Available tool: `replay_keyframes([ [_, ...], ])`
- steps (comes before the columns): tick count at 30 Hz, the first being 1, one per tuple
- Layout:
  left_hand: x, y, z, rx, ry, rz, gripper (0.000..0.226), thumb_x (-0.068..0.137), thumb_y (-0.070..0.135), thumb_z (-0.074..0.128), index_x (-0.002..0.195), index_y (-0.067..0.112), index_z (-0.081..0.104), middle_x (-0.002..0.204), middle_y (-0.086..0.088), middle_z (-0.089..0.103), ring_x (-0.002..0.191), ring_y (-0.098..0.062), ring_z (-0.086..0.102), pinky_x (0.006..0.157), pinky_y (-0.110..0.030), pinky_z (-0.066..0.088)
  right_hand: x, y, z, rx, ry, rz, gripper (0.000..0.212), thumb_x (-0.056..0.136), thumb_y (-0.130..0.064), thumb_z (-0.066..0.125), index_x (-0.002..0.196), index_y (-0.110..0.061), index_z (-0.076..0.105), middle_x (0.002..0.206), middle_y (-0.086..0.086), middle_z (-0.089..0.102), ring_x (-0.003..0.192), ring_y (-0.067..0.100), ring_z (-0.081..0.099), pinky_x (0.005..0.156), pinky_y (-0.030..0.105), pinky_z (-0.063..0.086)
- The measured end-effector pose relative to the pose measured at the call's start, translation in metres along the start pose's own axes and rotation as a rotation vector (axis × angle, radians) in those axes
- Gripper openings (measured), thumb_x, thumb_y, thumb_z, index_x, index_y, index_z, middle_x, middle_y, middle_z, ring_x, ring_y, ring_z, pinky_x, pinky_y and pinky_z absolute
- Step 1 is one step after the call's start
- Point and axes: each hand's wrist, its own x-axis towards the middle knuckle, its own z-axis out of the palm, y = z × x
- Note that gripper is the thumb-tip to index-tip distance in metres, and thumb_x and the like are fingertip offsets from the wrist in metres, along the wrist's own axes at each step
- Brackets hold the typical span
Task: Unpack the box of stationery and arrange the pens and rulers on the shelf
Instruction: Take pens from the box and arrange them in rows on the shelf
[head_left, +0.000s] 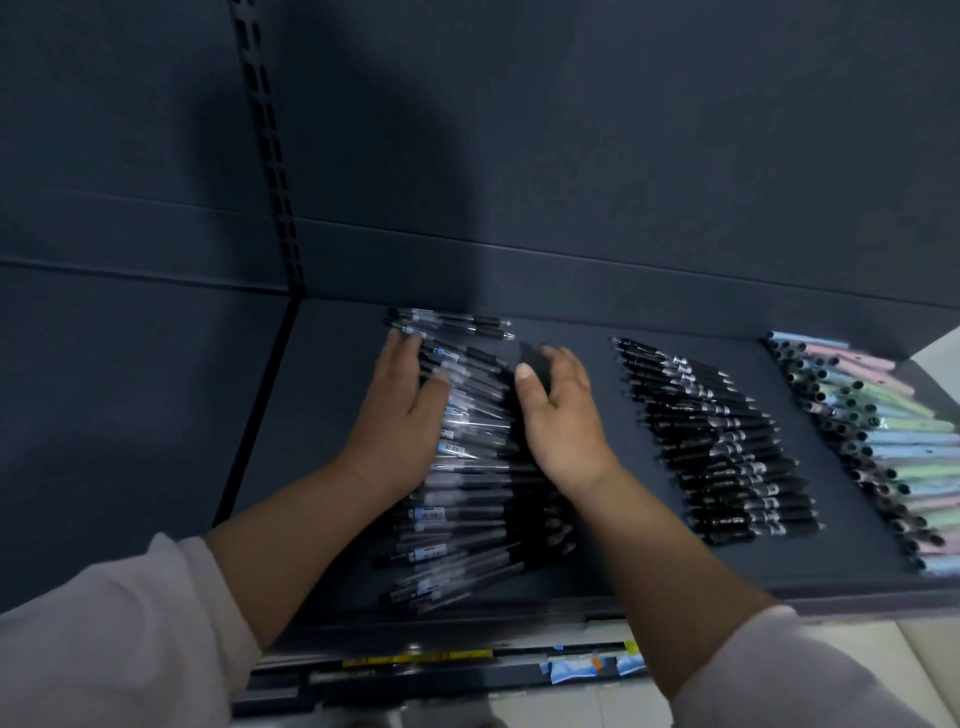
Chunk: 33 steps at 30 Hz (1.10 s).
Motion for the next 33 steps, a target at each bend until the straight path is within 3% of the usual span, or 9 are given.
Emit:
replay_keyframes([
  [3,0.001,0.0,0.005,-0.008,-0.037,0.023,0.057,0.102,0.032,0.031,0.152,0.023,0.005,0.159,0.01,-0.005,0.142,0.002,-0.003,0.106,-0.015,-0.001,0.009,-0.002,0.0,0.007,-0.077,-0.044,0.053,0.1,-0.036,0.043,0.148,-0.016,0.03,0.156,0.002,0.024,0.142,0.014,0.024,0.114,0.024,0.019],
  [7,0.01,-0.003,-0.008,0.0,0.009,0.016,0.055,0.102,0.031,0.031,0.152,0.023,0.01,0.16,0.008,-0.004,0.141,0.002,-0.004,0.111,-0.021,0.0,0.023,0.002,-0.009,0.031,-0.057,-0.045,0.048,0.1,-0.034,0.044,0.144,-0.018,0.037,0.151,0.002,0.032,0.138,0.014,0.032,0.108,0.02,0.022],
  [13,0.066,-0.006,-0.03,0.407,-0.015,-0.024,0.054,0.1,0.033,0.035,0.151,0.02,0.022,0.16,-0.004,0.007,0.147,-0.02,0.0,0.118,-0.036,0.003,0.071,-0.008,-0.003,-0.386,-0.216,-0.188,0.046,0.1,-0.027,0.045,0.145,-0.021,0.04,0.157,0.0,0.025,0.144,0.02,0.019,0.115,0.025,0.012],
  [17,0.089,-0.01,-0.034,0.616,-0.051,0.02,0.059,0.098,0.045,0.038,0.15,0.021,0.024,0.158,-0.006,0.017,0.145,-0.025,0.01,0.118,-0.039,0.011,0.093,-0.02,0.01,-0.575,-0.292,-0.129,0.053,0.101,-0.039,0.038,0.151,-0.027,0.024,0.154,0.0,0.025,0.138,0.027,0.021,0.114,0.036,0.019],
  [19,0.093,-0.01,-0.035,0.659,-0.075,0.029,0.062,0.096,0.049,0.038,0.15,0.022,0.023,0.156,-0.006,0.021,0.143,-0.026,0.014,0.117,-0.04,0.014,0.096,-0.021,0.015,-0.605,-0.273,-0.112,0.048,0.101,-0.037,0.037,0.148,-0.03,0.03,0.146,0.001,0.03,0.131,0.026,0.025,0.11,0.035,0.021],
  [22,0.088,-0.009,-0.034,0.635,-0.125,0.022,0.061,0.097,0.049,0.037,0.15,0.021,0.024,0.155,-0.006,0.024,0.142,-0.026,0.017,0.116,-0.037,0.016,0.093,-0.017,0.016,-0.54,-0.25,-0.155,0.037,0.099,-0.027,0.041,0.135,-0.036,0.045,0.131,0.0,0.038,0.123,0.023,0.03,0.106,0.032,0.023],
  [26,0.071,-0.009,-0.028,0.567,-0.177,0.068,0.055,0.098,0.043,0.037,0.147,0.017,0.032,0.152,-0.006,0.032,0.14,-0.024,0.023,0.113,-0.032,0.018,0.082,-0.009,0.01,-0.45,-0.259,-0.188,0.033,0.099,-0.022,0.046,0.128,-0.035,0.053,0.123,-0.004,0.042,0.124,0.019,0.03,0.107,0.026,0.021],
  [30,0.064,-0.006,-0.023,0.312,-0.159,0.042,0.053,0.101,0.037,0.035,0.149,0.015,0.028,0.155,-0.005,0.027,0.142,-0.019,0.021,0.114,-0.026,0.014,0.069,-0.001,-0.004,-0.169,-0.131,-0.176,0.034,0.1,-0.024,0.046,0.133,-0.02,0.053,0.131,0.002,0.048,0.128,0.016,0.039,0.105,0.017,0.023],
  [33,0.064,-0.005,-0.02,0.29,-0.163,0.023,0.055,0.101,0.038,0.035,0.149,0.015,0.025,0.157,-0.004,0.022,0.145,-0.019,0.017,0.117,-0.029,0.011,0.054,0.008,-0.01,-0.07,-0.063,-0.121,0.038,0.1,-0.023,0.044,0.137,-0.013,0.049,0.137,0.004,0.046,0.119,0.002,0.036,0.095,0.004,0.019],
])
